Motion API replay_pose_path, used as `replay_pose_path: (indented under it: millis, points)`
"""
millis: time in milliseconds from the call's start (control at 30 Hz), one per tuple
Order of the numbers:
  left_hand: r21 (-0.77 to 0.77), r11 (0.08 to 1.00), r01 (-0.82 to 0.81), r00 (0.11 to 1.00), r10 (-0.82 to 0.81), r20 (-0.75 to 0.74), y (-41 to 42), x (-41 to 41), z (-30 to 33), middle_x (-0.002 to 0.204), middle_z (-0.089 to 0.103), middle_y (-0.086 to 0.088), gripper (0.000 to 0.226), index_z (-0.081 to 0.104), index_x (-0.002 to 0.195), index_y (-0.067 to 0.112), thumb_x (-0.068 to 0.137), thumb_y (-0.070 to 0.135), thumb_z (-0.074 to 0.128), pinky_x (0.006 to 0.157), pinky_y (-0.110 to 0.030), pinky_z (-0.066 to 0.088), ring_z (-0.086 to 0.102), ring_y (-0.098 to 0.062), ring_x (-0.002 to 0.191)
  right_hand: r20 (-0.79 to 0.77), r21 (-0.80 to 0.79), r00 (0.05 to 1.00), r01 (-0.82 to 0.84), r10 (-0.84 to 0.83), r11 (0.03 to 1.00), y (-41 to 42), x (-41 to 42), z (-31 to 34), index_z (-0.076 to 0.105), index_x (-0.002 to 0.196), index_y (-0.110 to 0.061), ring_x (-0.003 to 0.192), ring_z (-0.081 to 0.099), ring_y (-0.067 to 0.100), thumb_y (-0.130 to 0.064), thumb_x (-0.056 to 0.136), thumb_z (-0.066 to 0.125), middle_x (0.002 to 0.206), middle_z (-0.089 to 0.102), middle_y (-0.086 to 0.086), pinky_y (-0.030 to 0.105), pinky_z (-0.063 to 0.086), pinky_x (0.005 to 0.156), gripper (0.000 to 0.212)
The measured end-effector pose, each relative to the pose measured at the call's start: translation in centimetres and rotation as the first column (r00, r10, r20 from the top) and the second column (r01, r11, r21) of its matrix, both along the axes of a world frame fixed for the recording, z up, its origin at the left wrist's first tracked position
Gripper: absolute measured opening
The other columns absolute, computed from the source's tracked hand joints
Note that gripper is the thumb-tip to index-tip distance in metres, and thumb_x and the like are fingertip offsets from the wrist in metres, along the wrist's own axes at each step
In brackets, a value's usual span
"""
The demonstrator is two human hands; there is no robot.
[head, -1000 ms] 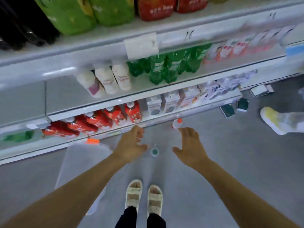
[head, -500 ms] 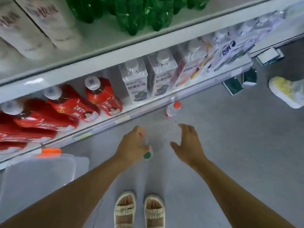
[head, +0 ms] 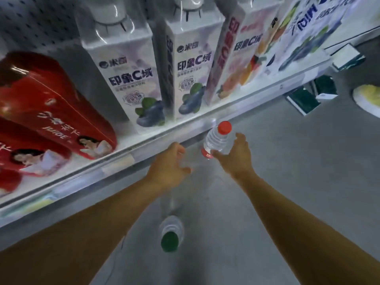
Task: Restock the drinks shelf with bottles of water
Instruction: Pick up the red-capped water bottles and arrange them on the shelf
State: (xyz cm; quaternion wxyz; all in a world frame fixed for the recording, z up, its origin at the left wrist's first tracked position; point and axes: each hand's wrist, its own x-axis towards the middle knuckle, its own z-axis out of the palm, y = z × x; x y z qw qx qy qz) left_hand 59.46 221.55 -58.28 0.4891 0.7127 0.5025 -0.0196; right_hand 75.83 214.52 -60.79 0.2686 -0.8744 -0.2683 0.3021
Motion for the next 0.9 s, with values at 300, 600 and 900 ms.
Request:
replay_pose_path:
  millis: [300, 600, 900]
  points:
    - [0.034, 0.999, -0.002, 0.999, 0.001, 0.037, 1.3, -0.2, -3.5, 0.108, 0.055, 0.002, 0.04, 0.048, 0.104, 0.025, 0.075, 0.022, 0.077, 0.088, -0.036, 0.051, 0.058, -0.018, 0.097, -0.092, 0.283, 0.996, 0.048, -0.023, 0.958, 1.8, 2.2, -5.1, 0.05, 0.119, -0.018, 0.094, 0.058, 0.012, -0.021, 0.071, 0.081, 0.103, 0.059, -0.009, 0.021, 0.043, 0.079, 0.057]
    - [0.03, 0.999, 0.012, 1.0, -0.013, 0.027, 0.5, -0.5, 0.3, 0.109, 0.055, 0.002, 0.046, 0.051, 0.114, 0.02, 0.076, 0.023, 0.077, 0.068, -0.018, 0.043, 0.055, -0.012, 0.093, -0.16, 0.34, 0.98, 0.169, -0.12, 0.925, 0.2, 2.6, 0.2, 0.054, 0.115, -0.017, 0.081, 0.058, 0.006, -0.028, 0.081, 0.072, 0.1, 0.059, -0.007, 0.006, 0.04, 0.057, 0.04]
    - [-0.184, 0.979, -0.083, 0.984, 0.11, 0.141, -2.3, 0.8, 13.7, 0.112, 0.061, -0.003, 0.038, 0.051, 0.108, 0.019, 0.078, 0.021, 0.074, 0.062, -0.023, 0.044, 0.057, -0.014, 0.087, -0.121, 0.269, 0.988, 0.128, -0.098, 0.955, -1.9, 1.7, 16.9, 0.061, 0.097, -0.021, 0.089, 0.063, 0.015, -0.051, 0.068, 0.073, 0.098, 0.065, -0.004, 0.031, 0.05, 0.082, 0.043]
